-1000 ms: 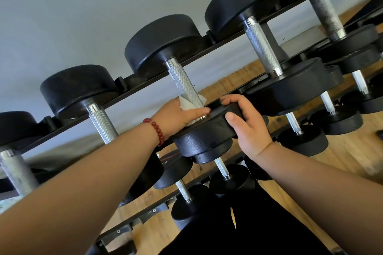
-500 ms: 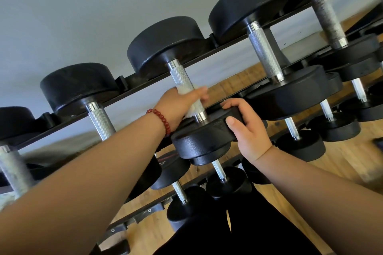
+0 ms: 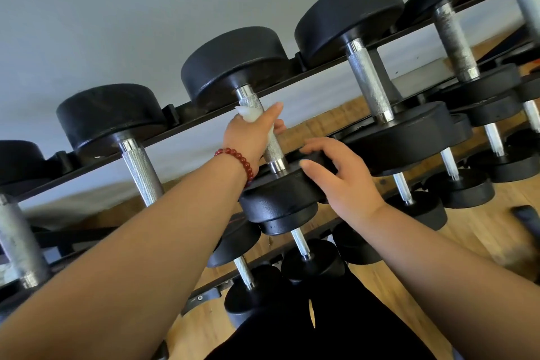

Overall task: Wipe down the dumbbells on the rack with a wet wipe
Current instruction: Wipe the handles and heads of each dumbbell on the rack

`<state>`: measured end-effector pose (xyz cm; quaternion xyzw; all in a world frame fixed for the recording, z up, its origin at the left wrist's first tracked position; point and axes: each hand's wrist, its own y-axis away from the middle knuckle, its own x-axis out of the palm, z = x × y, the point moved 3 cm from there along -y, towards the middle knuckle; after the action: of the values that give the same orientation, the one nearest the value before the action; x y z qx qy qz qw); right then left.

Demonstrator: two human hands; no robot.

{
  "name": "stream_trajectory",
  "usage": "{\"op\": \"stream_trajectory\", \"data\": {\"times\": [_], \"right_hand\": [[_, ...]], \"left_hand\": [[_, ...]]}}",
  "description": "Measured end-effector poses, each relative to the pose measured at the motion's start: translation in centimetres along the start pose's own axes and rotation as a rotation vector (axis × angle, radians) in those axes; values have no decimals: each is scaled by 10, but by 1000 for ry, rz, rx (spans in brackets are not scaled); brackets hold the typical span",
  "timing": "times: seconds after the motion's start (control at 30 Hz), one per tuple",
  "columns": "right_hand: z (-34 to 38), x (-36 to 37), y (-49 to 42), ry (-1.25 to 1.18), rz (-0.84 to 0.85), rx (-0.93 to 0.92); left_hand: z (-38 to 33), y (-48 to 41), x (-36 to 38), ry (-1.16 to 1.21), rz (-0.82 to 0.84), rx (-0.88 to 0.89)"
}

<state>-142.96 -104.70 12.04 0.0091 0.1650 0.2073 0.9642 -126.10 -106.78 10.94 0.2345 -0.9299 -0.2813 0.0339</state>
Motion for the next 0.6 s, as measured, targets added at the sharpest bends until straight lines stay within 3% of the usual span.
{"op": "stream_trajectory", "data": {"times": [0.13, 0.27, 0.37, 0.47, 0.6], "right_hand": [[24, 8, -20, 171, 3, -81], [40, 13, -37, 277, -76, -125], [53, 16, -51, 312, -146, -170], [64, 22, -64, 368, -181, -253], [69, 27, -72, 323, -239, -260]], "left_hand": [[7, 13, -9, -485, 133, 79], [-5, 13, -25, -285, -109, 93], [-12, 21, -23, -259, -105, 117], [-15, 44, -32, -352, -120, 242], [-33, 65, -63, -302, -322, 451]]}}
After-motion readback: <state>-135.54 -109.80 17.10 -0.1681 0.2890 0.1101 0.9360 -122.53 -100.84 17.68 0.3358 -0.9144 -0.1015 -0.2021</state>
